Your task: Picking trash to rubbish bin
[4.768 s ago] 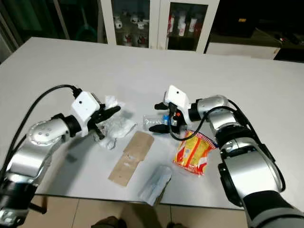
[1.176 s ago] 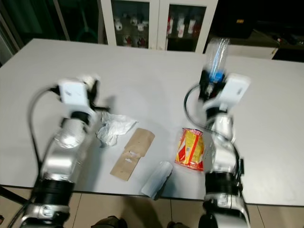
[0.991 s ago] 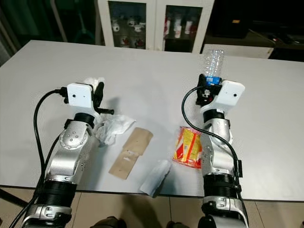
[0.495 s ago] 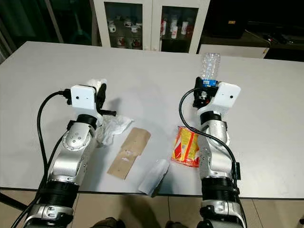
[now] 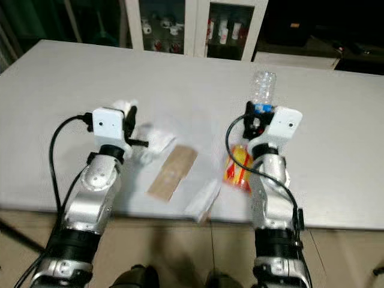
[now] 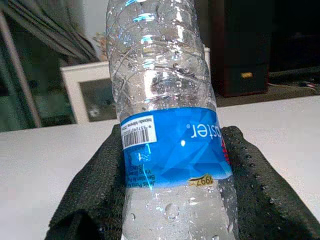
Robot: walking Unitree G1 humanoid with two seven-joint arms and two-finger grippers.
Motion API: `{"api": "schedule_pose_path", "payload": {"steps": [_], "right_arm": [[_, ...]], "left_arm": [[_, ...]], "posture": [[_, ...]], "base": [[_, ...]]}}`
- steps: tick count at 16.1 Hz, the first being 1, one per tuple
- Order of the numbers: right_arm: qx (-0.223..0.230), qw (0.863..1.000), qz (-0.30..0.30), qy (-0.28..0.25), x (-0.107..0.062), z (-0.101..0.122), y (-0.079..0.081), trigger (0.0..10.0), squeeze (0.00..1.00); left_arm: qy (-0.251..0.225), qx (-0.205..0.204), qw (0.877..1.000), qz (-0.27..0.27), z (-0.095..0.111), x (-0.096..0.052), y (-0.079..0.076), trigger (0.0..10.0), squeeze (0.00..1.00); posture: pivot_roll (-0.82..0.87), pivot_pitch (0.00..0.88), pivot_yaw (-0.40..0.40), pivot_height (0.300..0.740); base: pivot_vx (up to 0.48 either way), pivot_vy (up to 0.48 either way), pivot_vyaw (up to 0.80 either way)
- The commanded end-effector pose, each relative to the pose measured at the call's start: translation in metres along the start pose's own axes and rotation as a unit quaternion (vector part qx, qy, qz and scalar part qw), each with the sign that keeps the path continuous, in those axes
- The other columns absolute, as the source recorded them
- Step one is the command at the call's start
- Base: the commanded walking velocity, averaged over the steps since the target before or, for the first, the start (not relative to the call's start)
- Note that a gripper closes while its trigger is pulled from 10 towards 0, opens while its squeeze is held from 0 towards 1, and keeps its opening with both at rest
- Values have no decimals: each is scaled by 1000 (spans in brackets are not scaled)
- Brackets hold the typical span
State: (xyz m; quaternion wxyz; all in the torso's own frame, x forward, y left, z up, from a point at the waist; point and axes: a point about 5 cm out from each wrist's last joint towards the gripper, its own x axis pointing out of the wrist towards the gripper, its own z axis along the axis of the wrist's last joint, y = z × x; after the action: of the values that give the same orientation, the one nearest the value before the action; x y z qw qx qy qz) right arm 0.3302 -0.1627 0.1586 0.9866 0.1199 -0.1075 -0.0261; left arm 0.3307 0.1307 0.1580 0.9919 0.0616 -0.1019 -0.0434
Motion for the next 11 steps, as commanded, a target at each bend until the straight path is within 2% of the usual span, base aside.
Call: {"api": "schedule_pose_path", "payload": {"steps": [1,11], "right_arm": [[0,1000,1,-4,1,5,-1,10000,0],[-6,1000,0,7,-1,4,-3,10000,0]], "left_arm": [[-3,1,1000,-1,1,0,-3,10000,0],[-1,0,1000,2,1,0,-3,10000,0]], "posture": [[9,0,-43,740],[2,0,-48,740]], "base": [[-274,0,0],[-270,0,0]]}}
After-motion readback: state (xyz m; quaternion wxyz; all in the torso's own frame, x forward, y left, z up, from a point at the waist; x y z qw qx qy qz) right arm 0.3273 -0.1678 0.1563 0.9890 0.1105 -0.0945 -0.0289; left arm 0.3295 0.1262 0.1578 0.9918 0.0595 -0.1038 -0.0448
